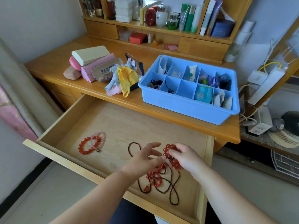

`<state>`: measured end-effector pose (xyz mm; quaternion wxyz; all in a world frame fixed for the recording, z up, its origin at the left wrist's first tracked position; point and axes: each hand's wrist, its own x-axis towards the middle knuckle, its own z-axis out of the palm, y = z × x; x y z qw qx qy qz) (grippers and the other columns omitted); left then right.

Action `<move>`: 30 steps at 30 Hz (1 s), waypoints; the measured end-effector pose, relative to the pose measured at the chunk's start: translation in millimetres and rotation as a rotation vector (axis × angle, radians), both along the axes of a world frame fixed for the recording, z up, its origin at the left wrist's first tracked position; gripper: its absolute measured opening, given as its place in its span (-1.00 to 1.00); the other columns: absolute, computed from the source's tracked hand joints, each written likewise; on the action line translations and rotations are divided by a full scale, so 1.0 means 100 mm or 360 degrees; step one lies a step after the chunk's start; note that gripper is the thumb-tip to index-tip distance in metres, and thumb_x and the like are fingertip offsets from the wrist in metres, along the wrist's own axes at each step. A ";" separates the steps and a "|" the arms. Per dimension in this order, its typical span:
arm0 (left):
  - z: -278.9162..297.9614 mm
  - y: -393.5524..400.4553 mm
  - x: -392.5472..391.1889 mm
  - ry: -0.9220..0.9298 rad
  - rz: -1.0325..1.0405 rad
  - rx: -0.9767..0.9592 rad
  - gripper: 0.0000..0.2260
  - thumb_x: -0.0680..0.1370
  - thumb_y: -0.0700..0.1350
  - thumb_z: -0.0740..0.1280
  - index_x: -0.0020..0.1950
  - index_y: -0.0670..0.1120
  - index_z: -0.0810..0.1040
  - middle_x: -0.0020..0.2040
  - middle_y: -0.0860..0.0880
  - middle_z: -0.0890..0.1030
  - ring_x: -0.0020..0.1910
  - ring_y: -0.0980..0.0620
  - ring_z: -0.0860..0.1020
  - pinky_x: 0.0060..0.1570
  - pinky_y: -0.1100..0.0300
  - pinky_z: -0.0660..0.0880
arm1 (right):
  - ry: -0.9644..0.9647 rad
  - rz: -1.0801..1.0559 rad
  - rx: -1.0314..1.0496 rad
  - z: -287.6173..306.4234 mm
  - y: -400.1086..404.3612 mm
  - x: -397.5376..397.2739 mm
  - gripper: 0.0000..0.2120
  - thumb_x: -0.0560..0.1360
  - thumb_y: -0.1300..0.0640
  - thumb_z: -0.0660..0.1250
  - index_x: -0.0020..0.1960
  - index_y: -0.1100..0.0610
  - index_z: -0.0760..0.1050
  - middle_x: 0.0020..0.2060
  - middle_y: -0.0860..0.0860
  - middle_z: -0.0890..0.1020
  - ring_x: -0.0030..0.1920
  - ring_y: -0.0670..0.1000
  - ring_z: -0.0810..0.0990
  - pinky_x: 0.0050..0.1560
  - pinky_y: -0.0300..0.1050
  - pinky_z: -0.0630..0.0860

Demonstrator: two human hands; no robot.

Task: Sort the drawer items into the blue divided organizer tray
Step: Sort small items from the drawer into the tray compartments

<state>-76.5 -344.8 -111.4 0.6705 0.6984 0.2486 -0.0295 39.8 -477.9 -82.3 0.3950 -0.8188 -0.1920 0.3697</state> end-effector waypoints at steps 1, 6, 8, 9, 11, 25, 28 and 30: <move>0.03 0.01 0.01 0.0009 0.0010 -0.0121 -0.53 0.43 0.08 0.44 0.31 0.09 0.43 0.10 0.04 0.60 -0.04 0.13 0.64 -0.13 0.21 0.60 | 0.0049 0.0092 0.0035 0.00 0.06 -0.01 -0.81 0.58 0.01 0.22 0.15 -0.05 0.53 0.05 -0.05 0.64 -0.02 -0.02 0.65 0.04 -0.01 0.61; 0.15 0.31 0.04 0.0000 0.0590 -0.0157 -0.88 0.59 -0.32 0.22 0.05 -0.20 0.52 -0.25 -0.08 0.66 -0.35 -0.02 0.62 -0.30 0.12 0.61 | 0.0574 0.0120 0.0488 -0.04 0.26 0.03 -0.61 0.61 0.09 0.19 0.40 -0.15 0.29 0.19 -0.04 0.55 0.03 -0.01 0.66 0.01 -0.11 0.60; 0.16 0.63 -0.06 0.0080 0.0796 -0.0135 -0.84 0.60 -0.33 0.18 0.02 -0.18 0.53 -0.27 -0.10 0.61 -0.39 -0.01 0.55 -0.34 0.14 0.57 | 0.0361 0.0084 0.0367 -0.14 0.21 0.08 -0.70 0.60 0.09 0.21 0.32 -0.07 0.41 0.07 -0.08 0.62 -0.08 -0.07 0.67 -0.06 -0.16 0.61; 0.15 0.81 -0.13 0.0131 0.0864 -0.0040 -0.85 0.60 -0.30 0.18 0.03 -0.16 0.53 -0.26 -0.10 0.60 -0.41 0.02 0.54 -0.39 0.16 0.56 | 0.0121 0.0144 0.0156 -0.22 0.17 0.09 -0.75 0.59 0.08 0.22 0.25 -0.05 0.47 0.03 -0.11 0.62 -0.12 -0.10 0.66 -0.06 -0.18 0.59; 0.11 1.17 -0.30 0.0263 0.0916 0.0237 -0.89 0.61 -0.22 0.20 0.00 -0.11 0.52 -0.29 -0.06 0.60 -0.50 0.09 0.53 -0.48 0.21 0.49 | -0.0317 0.0351 -0.0252 -0.45 0.07 0.04 -0.88 0.56 0.04 0.26 0.04 -0.10 0.55 -0.05 -0.20 0.60 -0.13 -0.17 0.58 -0.06 -0.22 0.53; -0.07 1.64 -0.49 0.0781 0.0285 0.1829 -0.69 0.53 -0.12 0.29 0.27 0.00 0.46 0.22 -0.05 0.47 0.11 -0.05 0.50 0.03 0.06 0.53 | -0.0857 0.0604 -0.0559 -0.80 -0.01 -0.24 -0.89 0.54 -0.02 0.21 0.01 -0.10 0.49 0.02 -0.18 0.56 -0.08 -0.08 0.52 -0.15 -0.19 0.43; -0.12 1.02 -0.25 0.0510 -0.0318 0.1494 -0.75 0.51 -0.07 0.35 0.18 0.10 0.49 0.08 0.08 0.51 0.00 0.08 0.54 -0.02 0.25 0.49 | -0.0533 0.0321 -0.0439 -0.75 -0.06 -0.16 -0.91 0.55 -0.03 0.23 -0.11 -0.17 0.48 -0.13 -0.21 0.60 -0.11 -0.15 0.56 -0.10 -0.20 0.51; -0.24 0.67 -0.10 0.0512 -0.0806 0.1537 -0.67 0.47 -0.02 0.39 0.22 0.06 0.48 0.14 0.05 0.48 0.13 0.03 0.48 0.06 0.23 0.40 | -0.0494 0.0245 -0.0440 -0.69 -0.12 -0.12 -0.87 0.53 -0.02 0.26 -0.19 -0.16 0.46 -0.23 -0.22 0.58 -0.22 -0.19 0.53 -0.23 -0.25 0.46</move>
